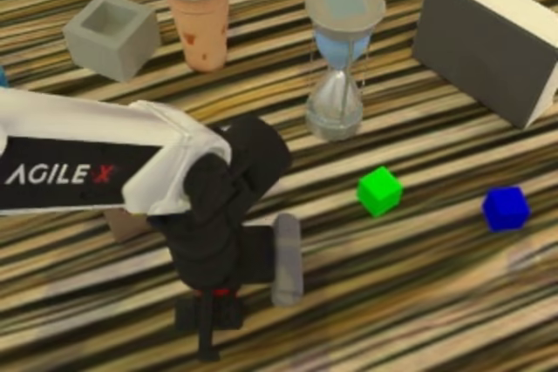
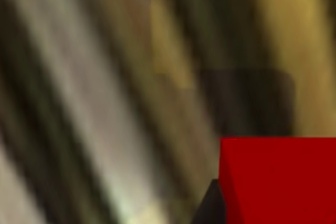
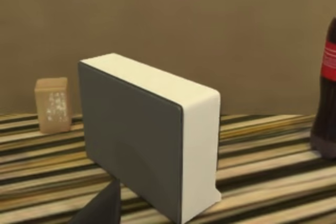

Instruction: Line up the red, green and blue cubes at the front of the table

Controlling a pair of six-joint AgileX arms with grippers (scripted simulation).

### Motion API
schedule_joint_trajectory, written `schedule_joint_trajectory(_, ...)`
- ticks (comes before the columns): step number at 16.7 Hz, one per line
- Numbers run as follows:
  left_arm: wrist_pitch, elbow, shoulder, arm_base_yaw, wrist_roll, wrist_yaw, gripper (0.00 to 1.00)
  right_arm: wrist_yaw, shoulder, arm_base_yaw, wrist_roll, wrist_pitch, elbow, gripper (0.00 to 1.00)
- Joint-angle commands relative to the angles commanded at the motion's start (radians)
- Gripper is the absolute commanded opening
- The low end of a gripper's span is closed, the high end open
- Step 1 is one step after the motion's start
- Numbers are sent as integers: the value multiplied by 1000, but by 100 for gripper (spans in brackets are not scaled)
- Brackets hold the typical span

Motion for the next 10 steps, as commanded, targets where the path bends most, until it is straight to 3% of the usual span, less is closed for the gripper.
schedule_joint_trajectory(3,0,0,0,0,0,0,0,0,0,0,0,0,0,100)
schedule_joint_trajectory(10,0,0,0,0,0,0,53,0,0,0,0,0,0,100)
